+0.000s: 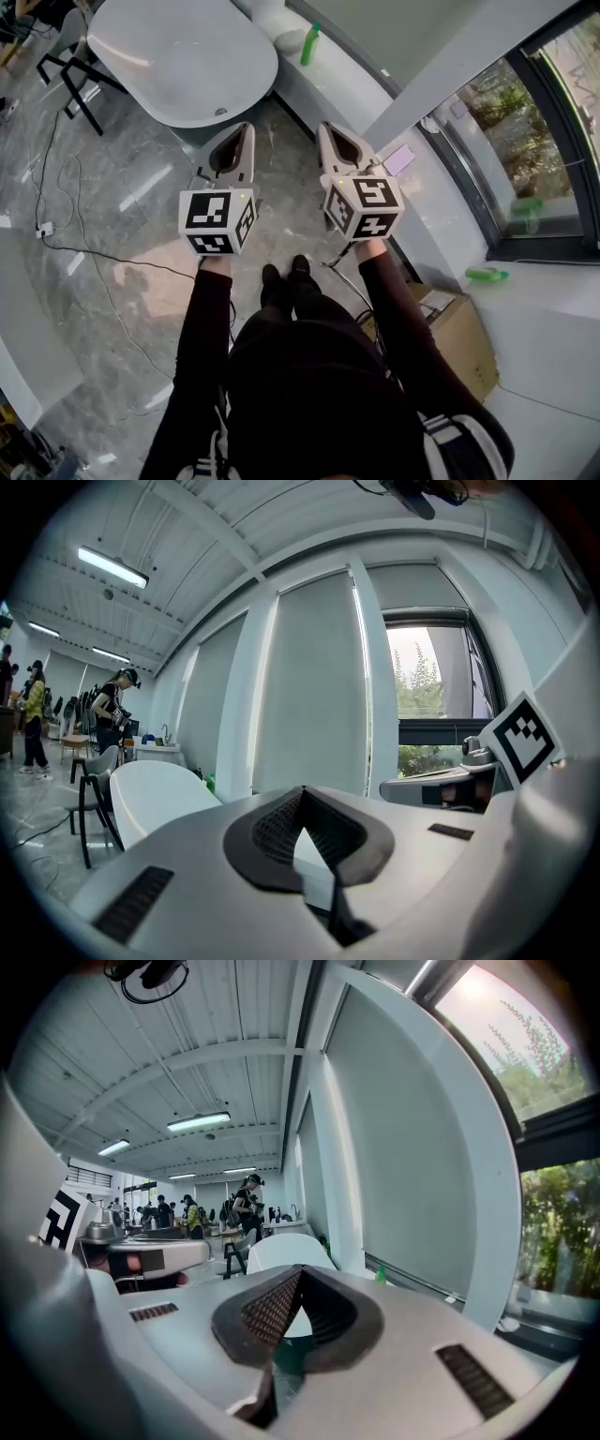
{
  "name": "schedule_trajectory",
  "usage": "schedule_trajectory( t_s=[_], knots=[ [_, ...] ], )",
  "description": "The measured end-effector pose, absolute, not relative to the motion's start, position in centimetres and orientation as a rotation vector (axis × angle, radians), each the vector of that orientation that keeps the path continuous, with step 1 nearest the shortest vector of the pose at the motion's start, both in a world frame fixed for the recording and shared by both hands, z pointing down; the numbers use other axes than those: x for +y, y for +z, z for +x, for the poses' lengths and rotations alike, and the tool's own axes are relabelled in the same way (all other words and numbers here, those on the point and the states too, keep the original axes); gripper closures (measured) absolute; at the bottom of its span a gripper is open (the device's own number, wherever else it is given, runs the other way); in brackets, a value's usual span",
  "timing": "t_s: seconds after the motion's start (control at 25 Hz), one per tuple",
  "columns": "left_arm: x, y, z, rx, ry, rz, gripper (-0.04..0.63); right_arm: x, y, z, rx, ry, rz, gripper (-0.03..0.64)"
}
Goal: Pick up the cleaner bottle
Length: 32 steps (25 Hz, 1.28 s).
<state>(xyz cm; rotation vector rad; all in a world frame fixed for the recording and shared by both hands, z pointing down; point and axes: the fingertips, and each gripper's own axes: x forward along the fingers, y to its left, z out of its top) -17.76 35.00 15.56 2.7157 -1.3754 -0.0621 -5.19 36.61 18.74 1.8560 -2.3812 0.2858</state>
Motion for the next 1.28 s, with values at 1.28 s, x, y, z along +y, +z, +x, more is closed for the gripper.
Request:
schedule_trajectory(
  t_s=[1.28],
  knots=[
    [18.8, 16.7, -8.3, -1.278, 0.013, 2.770, 0.586, 21.2, 19.9, 4.3, -2.291, 0.271, 1.923, 0.615]
  ],
)
